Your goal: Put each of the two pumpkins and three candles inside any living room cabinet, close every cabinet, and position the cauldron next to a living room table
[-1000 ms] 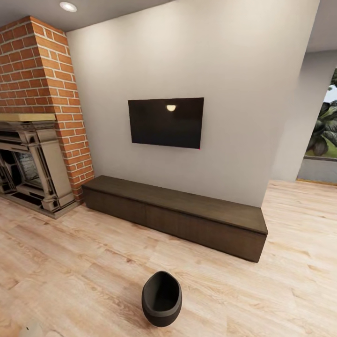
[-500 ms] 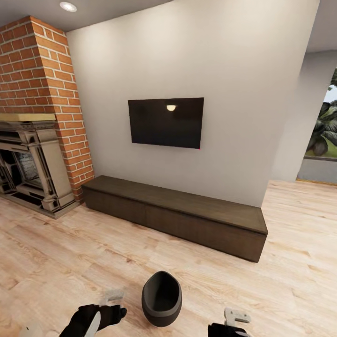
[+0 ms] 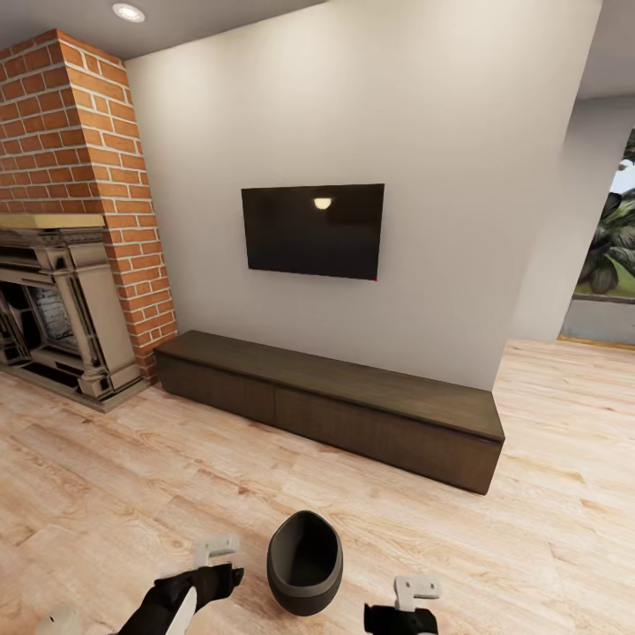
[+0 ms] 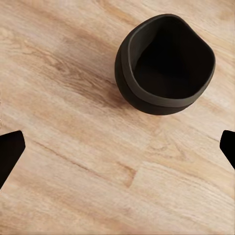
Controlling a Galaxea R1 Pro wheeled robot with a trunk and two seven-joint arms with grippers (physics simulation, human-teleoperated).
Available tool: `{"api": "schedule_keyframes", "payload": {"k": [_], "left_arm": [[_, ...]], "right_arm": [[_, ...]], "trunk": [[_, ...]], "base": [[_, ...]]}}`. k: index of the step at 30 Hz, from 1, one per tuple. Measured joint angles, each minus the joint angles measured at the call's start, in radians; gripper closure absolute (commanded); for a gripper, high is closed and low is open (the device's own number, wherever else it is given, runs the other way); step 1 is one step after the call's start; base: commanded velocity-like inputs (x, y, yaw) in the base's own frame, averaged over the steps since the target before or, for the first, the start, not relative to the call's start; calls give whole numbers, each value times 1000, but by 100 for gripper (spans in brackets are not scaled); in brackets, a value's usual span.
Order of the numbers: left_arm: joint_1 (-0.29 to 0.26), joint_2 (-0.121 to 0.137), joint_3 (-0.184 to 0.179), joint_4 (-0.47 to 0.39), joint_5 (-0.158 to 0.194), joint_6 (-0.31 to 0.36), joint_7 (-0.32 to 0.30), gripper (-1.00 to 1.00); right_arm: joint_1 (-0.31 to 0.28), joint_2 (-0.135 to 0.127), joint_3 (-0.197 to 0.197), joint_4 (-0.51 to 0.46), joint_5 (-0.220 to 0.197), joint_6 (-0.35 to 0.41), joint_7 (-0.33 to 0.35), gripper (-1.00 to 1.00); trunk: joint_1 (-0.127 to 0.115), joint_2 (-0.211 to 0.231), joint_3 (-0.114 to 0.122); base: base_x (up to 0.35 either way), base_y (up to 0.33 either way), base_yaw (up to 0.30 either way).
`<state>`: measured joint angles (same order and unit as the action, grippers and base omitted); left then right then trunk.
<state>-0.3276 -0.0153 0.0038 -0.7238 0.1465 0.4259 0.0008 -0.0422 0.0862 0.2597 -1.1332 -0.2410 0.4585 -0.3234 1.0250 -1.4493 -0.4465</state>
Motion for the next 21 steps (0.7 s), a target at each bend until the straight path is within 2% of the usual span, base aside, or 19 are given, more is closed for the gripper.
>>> {"api": "schedule_keyframes", "payload": {"k": [2, 4, 7, 10, 21], "left_arm": [[0, 0, -1, 15, -2, -5, 0, -100], [1, -1, -1, 27, -3, -23, 0, -100], [1, -1, -2, 80, -6, -92, 0, -100], [0, -2, -4, 119, -7, -128, 1, -100], [0, -3, -16, 139, -9, -146, 1, -100]], "right_arm": [[0, 0, 5, 3, 0, -18, 0, -100], [0, 0, 27, 6, 0, -38, -1, -100], [0, 0, 79, 7, -1, -59, -5, -100], [0, 0, 104, 8, -1, -76, -8, -100], [0, 0, 116, 16, -4, -99, -10, -100]], "trunk": [[0, 0, 0], [0, 0, 0], [0, 0, 0], [0, 0, 0], [0, 0, 0]], "base": [[88, 0, 0], [206, 0, 0], [157, 0, 0], [57, 0, 0], [154, -31, 0]]}}
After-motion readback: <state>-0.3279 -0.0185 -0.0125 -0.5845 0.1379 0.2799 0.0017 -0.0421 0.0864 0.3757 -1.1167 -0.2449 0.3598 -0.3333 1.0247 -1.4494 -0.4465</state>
